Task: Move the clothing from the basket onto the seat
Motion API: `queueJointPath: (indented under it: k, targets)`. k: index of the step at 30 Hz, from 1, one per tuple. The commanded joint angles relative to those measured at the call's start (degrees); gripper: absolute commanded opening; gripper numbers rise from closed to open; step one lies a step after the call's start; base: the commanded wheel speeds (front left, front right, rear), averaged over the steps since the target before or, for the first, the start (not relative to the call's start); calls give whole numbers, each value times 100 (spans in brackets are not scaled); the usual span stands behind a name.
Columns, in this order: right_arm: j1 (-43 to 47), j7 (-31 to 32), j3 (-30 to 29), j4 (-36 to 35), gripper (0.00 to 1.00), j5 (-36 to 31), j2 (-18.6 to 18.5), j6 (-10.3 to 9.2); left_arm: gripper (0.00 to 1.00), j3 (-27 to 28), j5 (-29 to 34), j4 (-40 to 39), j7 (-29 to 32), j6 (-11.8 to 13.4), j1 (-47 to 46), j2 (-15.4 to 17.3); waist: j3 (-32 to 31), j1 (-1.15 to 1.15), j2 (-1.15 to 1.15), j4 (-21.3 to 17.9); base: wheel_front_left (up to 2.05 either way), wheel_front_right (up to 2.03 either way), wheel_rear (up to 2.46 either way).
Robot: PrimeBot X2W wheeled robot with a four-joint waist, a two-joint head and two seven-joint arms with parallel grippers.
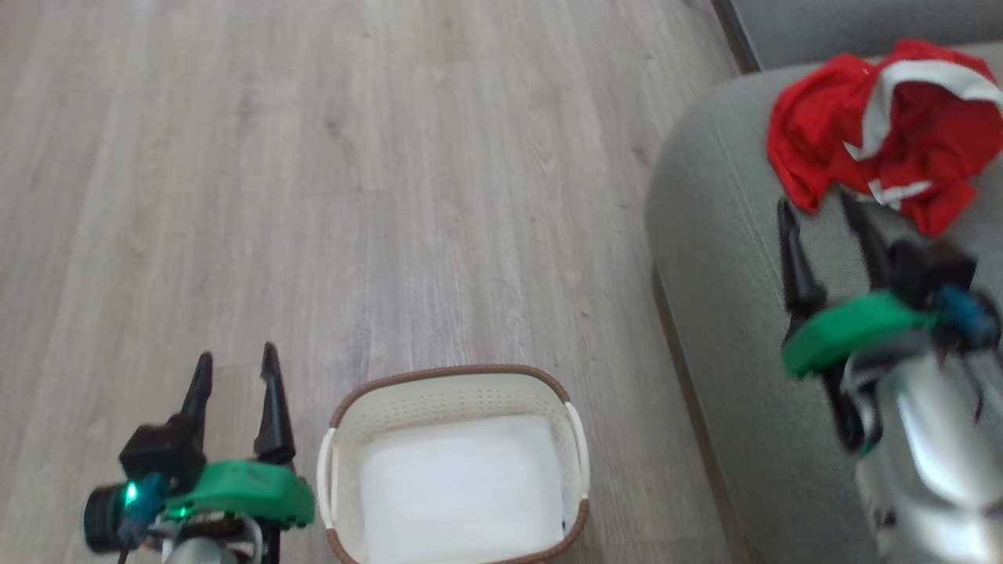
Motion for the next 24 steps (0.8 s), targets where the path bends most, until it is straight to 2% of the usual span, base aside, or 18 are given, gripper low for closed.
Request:
queueJointPath:
  k: [1, 11, 17, 24]
  targets:
    - [43, -52, 38, -269, 100, -79, 106, -1, 100, 286, 62, -224, -71, -15, -129, 32, -123, 0, 0, 146, 0, 0, 0]
    - [1109, -52, -349, -999, 100, -452, 621, -1, 100, 741, 173, -300, -72, -172, 463, -171, -277, 0, 0, 397, 0, 0, 0]
    - [1377, -52, -449, -1172, 100, -514, 694, -1, 100, 903, 281, -260, -72, -327, 652, -348, -339, 0, 0, 455, 0, 0, 0]
    - [1537, -52, -258, -1210, 100, -265, 699, -1, 100, 1042, 397, -154, -72, -504, 714, -491, -368, 0, 0, 463, 0, 0, 0]
